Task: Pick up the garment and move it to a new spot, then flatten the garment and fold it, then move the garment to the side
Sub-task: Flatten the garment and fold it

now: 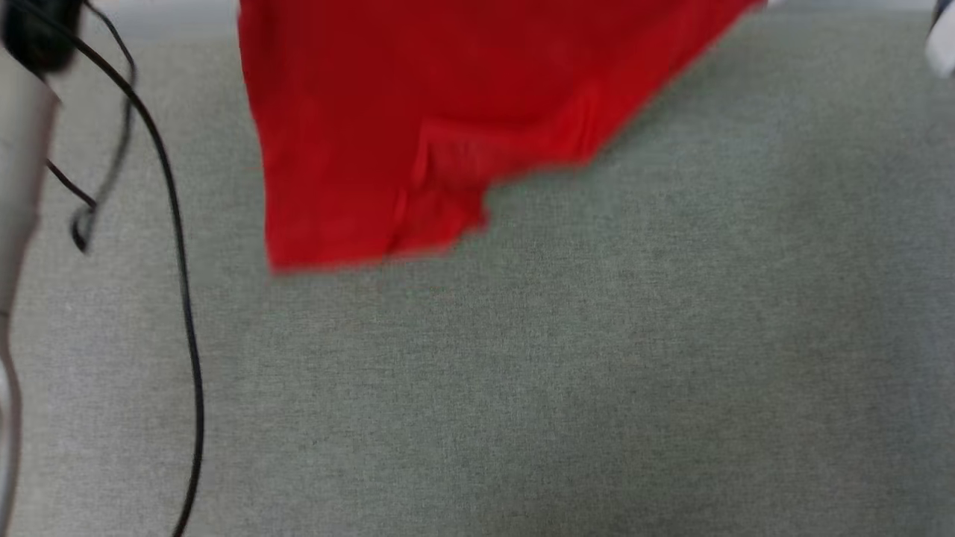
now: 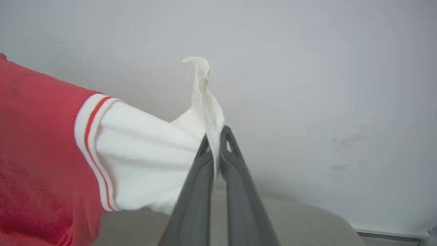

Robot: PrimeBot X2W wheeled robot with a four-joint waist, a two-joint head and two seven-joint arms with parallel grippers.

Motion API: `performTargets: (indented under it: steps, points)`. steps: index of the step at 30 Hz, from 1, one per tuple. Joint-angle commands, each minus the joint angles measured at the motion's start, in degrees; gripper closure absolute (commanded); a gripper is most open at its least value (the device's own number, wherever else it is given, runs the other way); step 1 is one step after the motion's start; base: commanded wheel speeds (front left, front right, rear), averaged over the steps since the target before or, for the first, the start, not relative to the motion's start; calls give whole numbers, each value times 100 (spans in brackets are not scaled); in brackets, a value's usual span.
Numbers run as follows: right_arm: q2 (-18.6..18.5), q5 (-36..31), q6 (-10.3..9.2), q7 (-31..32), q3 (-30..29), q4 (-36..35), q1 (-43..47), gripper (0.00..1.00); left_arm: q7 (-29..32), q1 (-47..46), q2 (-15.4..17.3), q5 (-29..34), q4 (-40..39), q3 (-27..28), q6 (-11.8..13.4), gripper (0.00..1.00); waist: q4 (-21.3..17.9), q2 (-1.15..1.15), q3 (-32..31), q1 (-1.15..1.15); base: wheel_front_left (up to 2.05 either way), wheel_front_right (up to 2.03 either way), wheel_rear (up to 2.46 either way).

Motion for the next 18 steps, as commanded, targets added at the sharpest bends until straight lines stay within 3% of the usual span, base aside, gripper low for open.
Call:
performTargets:
  steps: [1, 11, 18]
  points:
    - [-66, -103, -10, -98, -11, 112, -312, 100, -137, -188, 34, 10, 56, 69, 42, 100, 3, 0, 200, 0, 0, 0, 0]
    - [-16, -413, -10, -864, 111, 877, -2641, 100, -1055, -1553, 21, 9, 381, 436, 43, 100, -57, 0, 1061, 0, 0, 0, 0]
    - [133, -290, -10, -1198, 472, 1427, -3010, 100, -1261, -1427, -139, -83, 744, 480, -130, 100, -98, 0, 1609, 0, 0, 0, 0]
